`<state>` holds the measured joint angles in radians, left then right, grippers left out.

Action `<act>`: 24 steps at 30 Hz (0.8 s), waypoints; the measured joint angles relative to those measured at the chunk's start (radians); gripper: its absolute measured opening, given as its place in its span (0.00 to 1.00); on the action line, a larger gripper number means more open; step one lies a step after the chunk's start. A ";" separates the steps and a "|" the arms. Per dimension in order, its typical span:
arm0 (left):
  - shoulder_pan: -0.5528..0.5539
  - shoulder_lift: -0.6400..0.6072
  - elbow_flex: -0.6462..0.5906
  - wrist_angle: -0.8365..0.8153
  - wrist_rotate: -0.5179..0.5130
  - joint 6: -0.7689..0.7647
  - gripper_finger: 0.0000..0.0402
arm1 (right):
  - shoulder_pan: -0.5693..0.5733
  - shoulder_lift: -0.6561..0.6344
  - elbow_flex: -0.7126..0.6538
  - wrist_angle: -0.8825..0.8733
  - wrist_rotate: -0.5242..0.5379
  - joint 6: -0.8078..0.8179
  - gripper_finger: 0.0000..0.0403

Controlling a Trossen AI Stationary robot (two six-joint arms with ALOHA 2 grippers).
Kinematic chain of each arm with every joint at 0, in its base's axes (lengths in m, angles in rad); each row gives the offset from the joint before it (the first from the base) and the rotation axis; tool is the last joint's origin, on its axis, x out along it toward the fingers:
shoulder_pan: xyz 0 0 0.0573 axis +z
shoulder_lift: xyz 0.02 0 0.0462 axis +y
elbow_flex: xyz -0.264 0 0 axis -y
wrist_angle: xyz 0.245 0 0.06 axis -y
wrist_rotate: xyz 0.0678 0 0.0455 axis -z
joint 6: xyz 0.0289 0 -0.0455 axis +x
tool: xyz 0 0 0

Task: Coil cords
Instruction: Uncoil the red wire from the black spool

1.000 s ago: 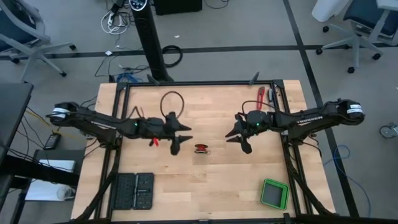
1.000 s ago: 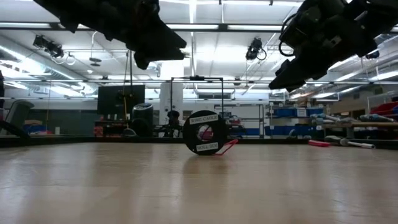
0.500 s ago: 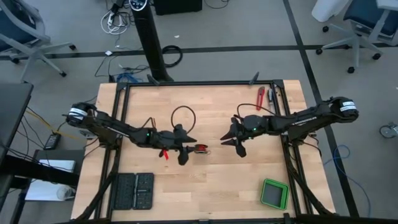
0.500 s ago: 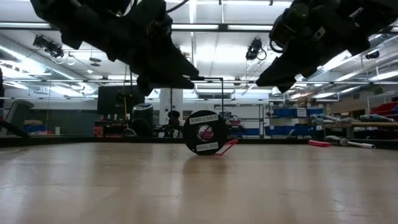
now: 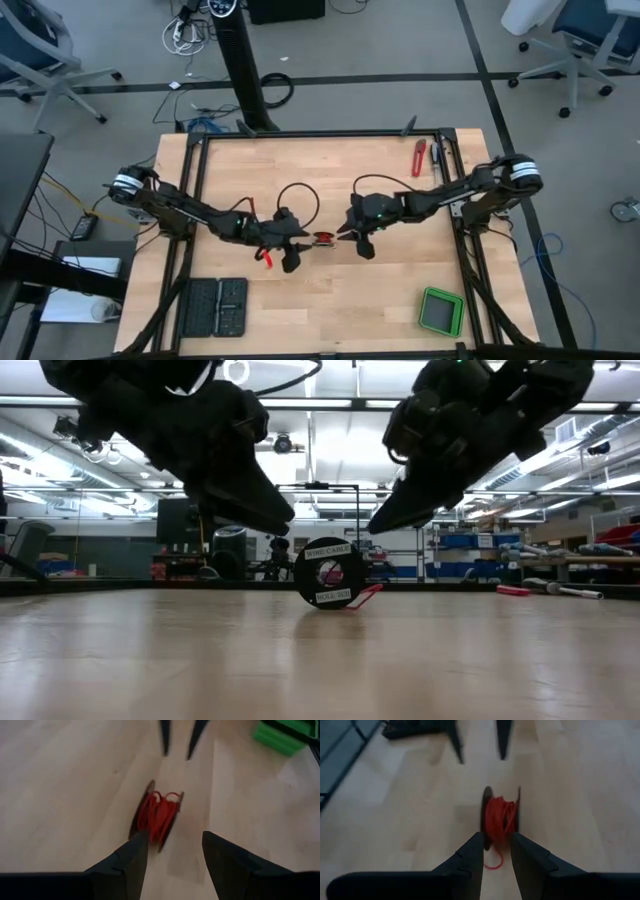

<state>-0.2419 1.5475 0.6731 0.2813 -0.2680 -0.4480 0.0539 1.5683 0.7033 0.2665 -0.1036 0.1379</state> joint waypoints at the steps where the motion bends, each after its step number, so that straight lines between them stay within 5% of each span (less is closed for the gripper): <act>1: -0.003 0.000 0.000 -0.009 0.000 0.000 0.48 | 0.004 0.014 0.007 0.001 0.016 0.000 0.24; 6: -0.017 0.000 0.000 -0.040 0.001 -0.001 0.48 | 0.020 0.063 0.036 0.002 0.099 -0.009 0.24; 24: -0.022 0.000 0.000 -0.080 -0.030 0.017 0.48 | 0.021 0.131 0.049 0.071 0.113 -0.043 0.24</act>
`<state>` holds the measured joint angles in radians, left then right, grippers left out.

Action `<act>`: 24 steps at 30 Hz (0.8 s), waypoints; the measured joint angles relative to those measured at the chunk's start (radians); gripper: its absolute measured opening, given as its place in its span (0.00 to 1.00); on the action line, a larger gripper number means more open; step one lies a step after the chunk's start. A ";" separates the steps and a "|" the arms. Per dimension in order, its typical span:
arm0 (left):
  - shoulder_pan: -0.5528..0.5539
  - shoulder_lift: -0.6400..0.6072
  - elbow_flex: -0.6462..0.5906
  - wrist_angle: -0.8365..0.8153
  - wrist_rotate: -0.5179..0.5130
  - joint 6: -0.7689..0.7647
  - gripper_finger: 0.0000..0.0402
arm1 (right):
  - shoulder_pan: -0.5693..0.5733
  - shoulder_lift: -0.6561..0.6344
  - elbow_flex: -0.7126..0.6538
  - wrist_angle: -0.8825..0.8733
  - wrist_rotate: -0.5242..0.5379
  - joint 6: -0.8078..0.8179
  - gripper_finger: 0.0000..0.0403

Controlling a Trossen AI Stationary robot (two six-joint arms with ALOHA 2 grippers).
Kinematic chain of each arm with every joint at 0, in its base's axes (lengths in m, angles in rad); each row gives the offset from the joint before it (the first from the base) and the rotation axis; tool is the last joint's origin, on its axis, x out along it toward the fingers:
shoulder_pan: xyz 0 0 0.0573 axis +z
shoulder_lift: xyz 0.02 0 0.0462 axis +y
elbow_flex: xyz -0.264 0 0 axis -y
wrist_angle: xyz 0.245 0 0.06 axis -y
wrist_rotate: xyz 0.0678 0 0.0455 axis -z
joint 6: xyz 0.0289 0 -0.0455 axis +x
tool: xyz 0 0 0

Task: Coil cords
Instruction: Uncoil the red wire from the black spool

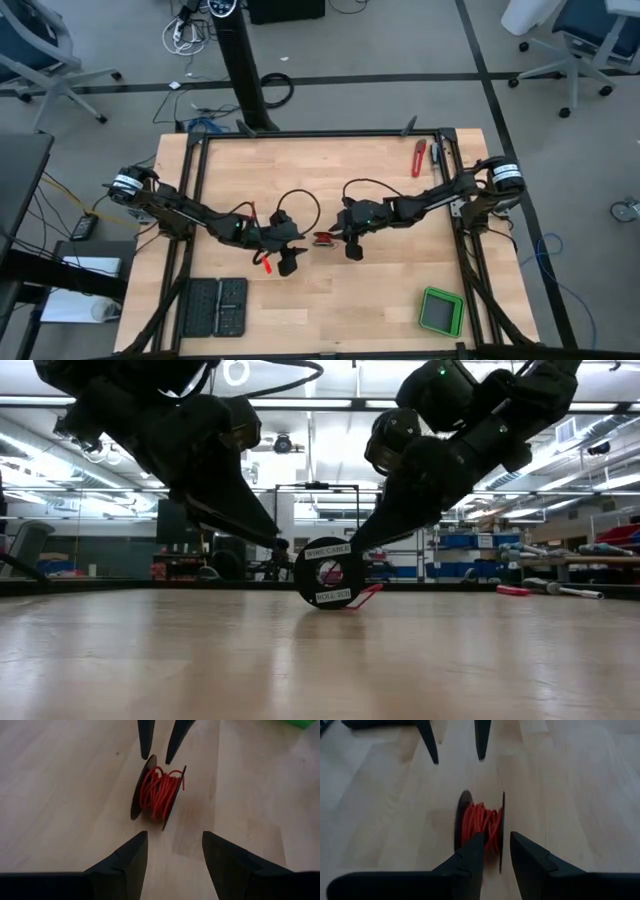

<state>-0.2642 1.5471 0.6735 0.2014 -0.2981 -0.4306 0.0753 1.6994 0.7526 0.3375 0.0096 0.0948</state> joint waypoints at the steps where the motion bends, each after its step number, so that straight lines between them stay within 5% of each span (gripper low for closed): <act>1: 0.000 0.000 0.000 0.002 0.000 0.000 0.48 | -0.002 0.006 0.000 0.003 0.004 -0.001 0.24; 24: -0.002 0.000 0.000 0.020 -0.054 -0.016 0.48 | -0.008 0.017 -0.001 0.017 0.017 -0.020 0.19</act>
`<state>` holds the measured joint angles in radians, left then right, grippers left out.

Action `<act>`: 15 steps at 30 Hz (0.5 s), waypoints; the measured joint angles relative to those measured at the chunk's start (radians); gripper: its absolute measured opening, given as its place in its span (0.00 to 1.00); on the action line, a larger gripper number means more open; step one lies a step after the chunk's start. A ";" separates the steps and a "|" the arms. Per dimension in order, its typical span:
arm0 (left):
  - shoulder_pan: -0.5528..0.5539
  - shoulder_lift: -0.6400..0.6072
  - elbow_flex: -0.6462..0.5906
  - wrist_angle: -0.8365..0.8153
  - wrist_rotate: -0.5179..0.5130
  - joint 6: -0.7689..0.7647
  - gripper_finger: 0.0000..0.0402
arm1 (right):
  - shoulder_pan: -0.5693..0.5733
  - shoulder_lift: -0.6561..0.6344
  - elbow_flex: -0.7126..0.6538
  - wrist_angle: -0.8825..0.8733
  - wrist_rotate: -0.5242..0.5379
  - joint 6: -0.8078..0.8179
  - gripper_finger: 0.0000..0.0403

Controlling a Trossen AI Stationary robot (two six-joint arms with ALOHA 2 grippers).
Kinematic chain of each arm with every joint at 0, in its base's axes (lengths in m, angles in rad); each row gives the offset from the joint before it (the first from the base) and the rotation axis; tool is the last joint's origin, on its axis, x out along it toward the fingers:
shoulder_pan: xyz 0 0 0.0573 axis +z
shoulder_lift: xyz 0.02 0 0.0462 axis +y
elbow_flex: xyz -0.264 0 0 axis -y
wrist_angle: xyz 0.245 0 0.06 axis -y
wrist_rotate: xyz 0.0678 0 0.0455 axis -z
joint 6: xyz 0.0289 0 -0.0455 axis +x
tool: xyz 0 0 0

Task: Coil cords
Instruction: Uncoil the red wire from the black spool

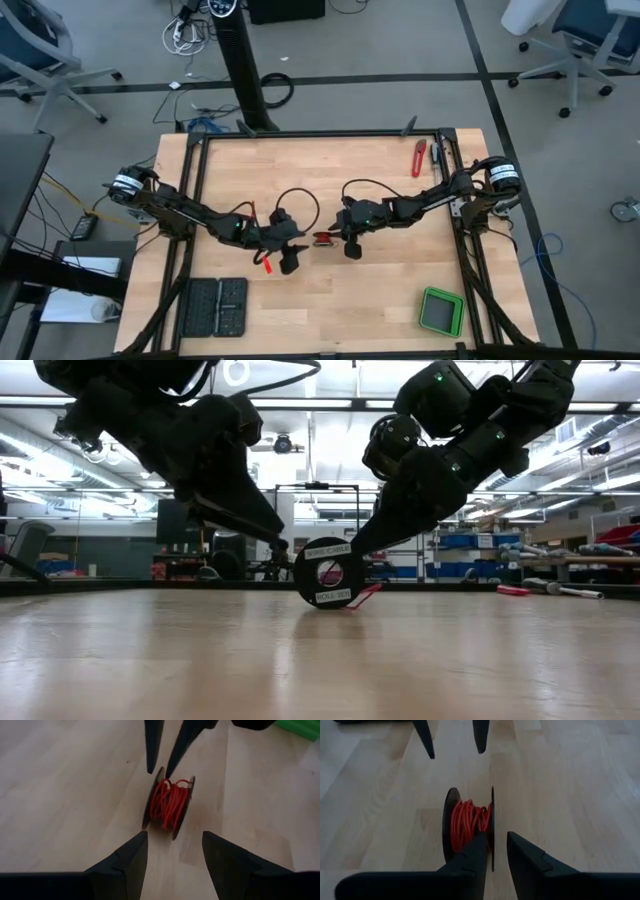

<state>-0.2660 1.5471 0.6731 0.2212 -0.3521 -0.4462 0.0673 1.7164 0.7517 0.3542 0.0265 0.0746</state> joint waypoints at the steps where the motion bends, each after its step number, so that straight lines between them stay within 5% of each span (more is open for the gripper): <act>1: -0.003 0.000 0.000 0.002 -0.009 -0.001 0.48 | 0.000 0.000 0.000 -0.008 0.000 -0.001 0.18; 6: -0.037 0.000 0.000 0.022 -0.088 0.024 0.48 | 0.000 0.000 0.000 -0.037 0.000 -0.015 0.03; 15: -0.050 0.000 0.000 0.020 -0.126 0.045 0.48 | 0.002 0.000 0.000 -0.036 0.005 -0.016 0.00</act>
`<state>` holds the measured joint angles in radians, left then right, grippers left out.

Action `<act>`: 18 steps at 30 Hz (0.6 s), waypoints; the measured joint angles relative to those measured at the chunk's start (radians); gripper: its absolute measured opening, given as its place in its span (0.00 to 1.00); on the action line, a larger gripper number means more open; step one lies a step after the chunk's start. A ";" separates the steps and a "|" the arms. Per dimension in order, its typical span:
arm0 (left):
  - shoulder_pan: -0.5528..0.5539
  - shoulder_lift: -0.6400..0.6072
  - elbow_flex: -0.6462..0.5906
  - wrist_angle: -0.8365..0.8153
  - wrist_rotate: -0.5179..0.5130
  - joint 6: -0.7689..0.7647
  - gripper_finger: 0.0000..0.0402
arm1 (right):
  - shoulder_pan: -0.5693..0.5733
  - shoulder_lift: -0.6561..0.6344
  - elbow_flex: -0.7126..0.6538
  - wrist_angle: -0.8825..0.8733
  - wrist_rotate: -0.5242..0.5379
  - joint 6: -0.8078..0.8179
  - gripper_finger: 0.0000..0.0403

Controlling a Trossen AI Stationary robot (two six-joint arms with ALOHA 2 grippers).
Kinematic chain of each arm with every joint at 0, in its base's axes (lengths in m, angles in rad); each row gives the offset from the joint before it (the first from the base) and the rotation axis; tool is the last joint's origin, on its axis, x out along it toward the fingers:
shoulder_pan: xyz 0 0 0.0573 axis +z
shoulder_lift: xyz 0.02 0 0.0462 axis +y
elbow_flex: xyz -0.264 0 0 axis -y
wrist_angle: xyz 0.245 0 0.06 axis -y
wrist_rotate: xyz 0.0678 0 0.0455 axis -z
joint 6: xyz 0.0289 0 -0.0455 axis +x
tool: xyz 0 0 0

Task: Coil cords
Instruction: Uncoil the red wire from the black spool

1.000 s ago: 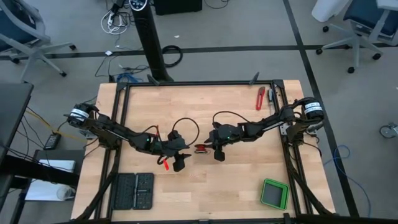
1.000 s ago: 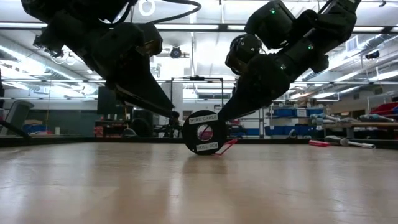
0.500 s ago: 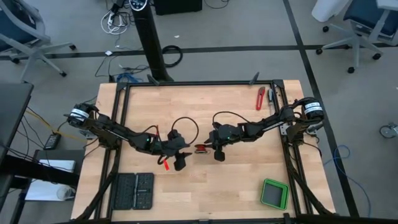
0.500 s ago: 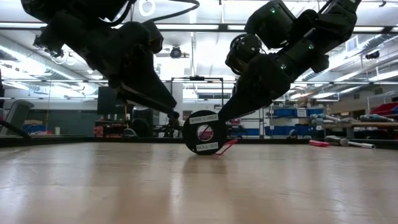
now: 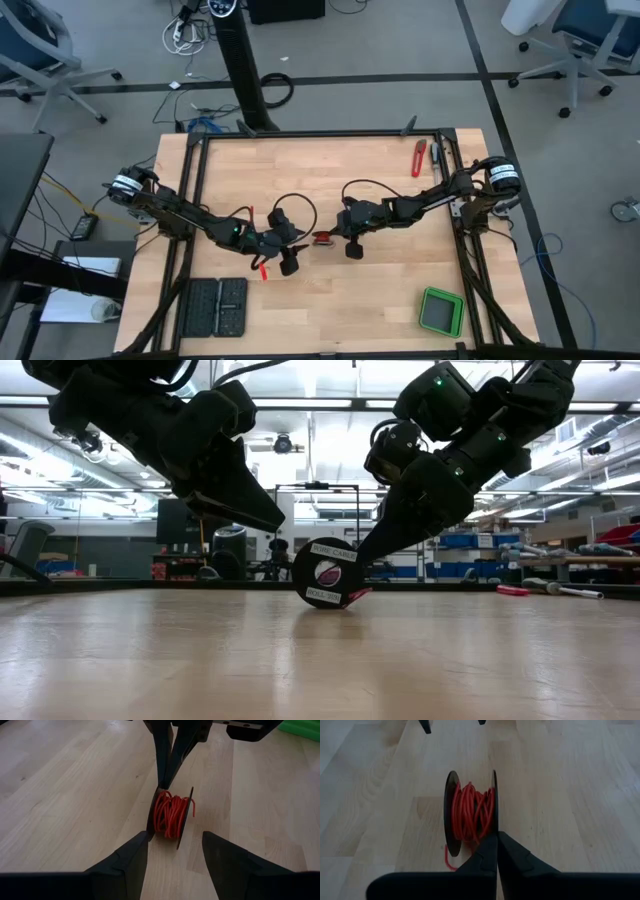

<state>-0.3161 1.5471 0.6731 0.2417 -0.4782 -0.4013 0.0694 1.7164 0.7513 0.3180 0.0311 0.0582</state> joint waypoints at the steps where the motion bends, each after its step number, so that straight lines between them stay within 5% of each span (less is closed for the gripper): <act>1: 0.000 0.000 0.000 0.000 0.000 0.000 0.48 | 0.002 0.000 0.000 0.000 0.001 0.000 0.00; 12: 0.001 -0.011 0.038 -0.005 0.009 0.002 0.48 | 0.030 -0.134 -0.001 -0.056 0.139 -0.001 0.00; 18: 0.003 -0.011 0.081 -0.044 -0.033 -0.028 0.48 | 0.070 -0.248 -0.001 -0.114 0.367 -0.036 0.00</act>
<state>-0.3126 1.5360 0.7542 0.1980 -0.5111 -0.4296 0.1391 1.4682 0.7506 0.2037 0.3983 0.0217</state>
